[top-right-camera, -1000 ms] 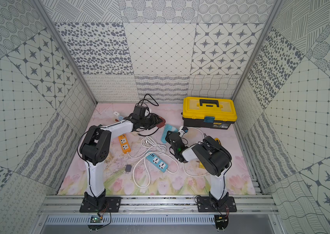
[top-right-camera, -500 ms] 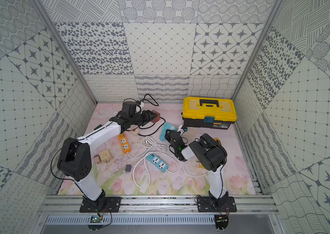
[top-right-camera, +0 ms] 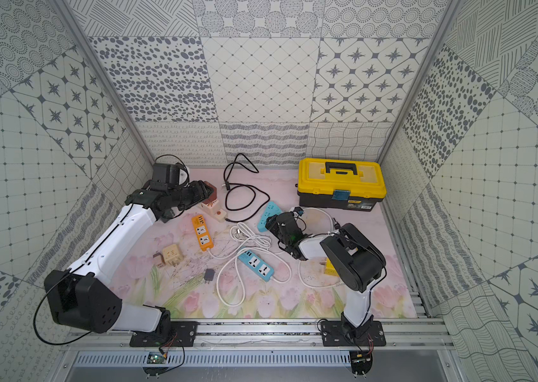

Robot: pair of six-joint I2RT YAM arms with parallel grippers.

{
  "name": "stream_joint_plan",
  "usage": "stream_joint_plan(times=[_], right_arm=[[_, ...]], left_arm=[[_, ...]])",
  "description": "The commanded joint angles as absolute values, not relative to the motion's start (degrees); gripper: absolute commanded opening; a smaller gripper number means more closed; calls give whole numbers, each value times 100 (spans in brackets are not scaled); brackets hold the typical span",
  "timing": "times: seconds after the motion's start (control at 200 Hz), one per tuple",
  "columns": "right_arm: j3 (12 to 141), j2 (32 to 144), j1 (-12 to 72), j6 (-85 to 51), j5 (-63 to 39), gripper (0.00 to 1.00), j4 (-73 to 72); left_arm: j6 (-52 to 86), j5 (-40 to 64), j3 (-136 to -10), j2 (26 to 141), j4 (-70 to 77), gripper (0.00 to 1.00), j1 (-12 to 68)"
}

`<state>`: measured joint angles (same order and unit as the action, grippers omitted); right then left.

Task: Pull the plug off the socket
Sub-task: Place the socket at the center of the board, then place the plug at the center of the board.

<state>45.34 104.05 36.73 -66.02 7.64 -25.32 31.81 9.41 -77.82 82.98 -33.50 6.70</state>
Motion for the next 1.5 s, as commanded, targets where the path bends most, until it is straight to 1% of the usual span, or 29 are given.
stream_joint_plan(times=[0.0,0.065,0.09,0.14,0.21,0.285,0.375,0.435,0.48,0.59,0.635,0.705,0.785,0.976,1.101,1.171,1.251,1.336,1.491], right_arm=[[4417,9935,3678,-5962,597,76,-1905],[4245,9705,3682,-5697,401,79,-1907],[4155,9615,3705,-5643,370,82,-1912],[3987,9434,3728,-5583,358,87,-1908],[3836,9214,3764,-5490,343,90,-1871],[3801,8997,3790,-5370,301,93,-1726],[3802,8725,3880,-5250,392,99,-1565],[3674,8537,3978,-5226,503,99,-1724],[3615,8425,4047,-5188,565,99,-1801],[3600,8210,4195,-5026,714,99,-1775],[3582,8138,4220,-4981,743,99,-1779],[3536,8029,4236,-4912,771,99,-1778],[3464,7926,4261,-4838,819,99,-1769],[3389,7785,4301,-4742,938,99,-1719],[3399,7778,4303,-4718,1041,99,-1661],[3417,7770,4306,-4686,1092,99,-1637],[3427,7770,4306,-4670,1125,99,-1608],[3453,7807,4306,-4645,1127,99,-1592],[3561,7817,4307,-4545,1101,99,-1403]], left_arm=[[2400,799,-8105,8338,-5335,0,4],[2135,1068,-8222,8430,-5720,0,-307],[2049,1100,-8269,8473,-5869,0,-441],[1945,1005,-8384,8566,-6176,0,-685],[1763,818,-8462,8687,-6458,0,-903],[1728,743,-8389,8752,-6473,0,-1166],[2027,828,-8128,8762,-6210,0,-1552],[2386,1203,-7855,8784,-6003,0,-1912],[2830,1764,-7557,8758,-5794,0,-2267],[4012,3208,-6547,8701,-4654,0,-3056],[4480,3878,-6225,8795,-4136,0,-3244],[5043,4588,-5949,9028,-3414,0,-3322],[5374,4821,-5837,9243,-2773,0,-3324],[6036,4815,-5539,9517,-1324,0,-3401],[6152,4916,-5525,9855,-1251,8,-3436],[6003,4761,-5553,9906,-1518,18,-3506],[5840,4644,-5550,9893,-1708,25,-3603],[5660,4496,-5573,9814,-1909,36,-3704],[5286,4037,-5756,9546,-2463,52,-3806]])
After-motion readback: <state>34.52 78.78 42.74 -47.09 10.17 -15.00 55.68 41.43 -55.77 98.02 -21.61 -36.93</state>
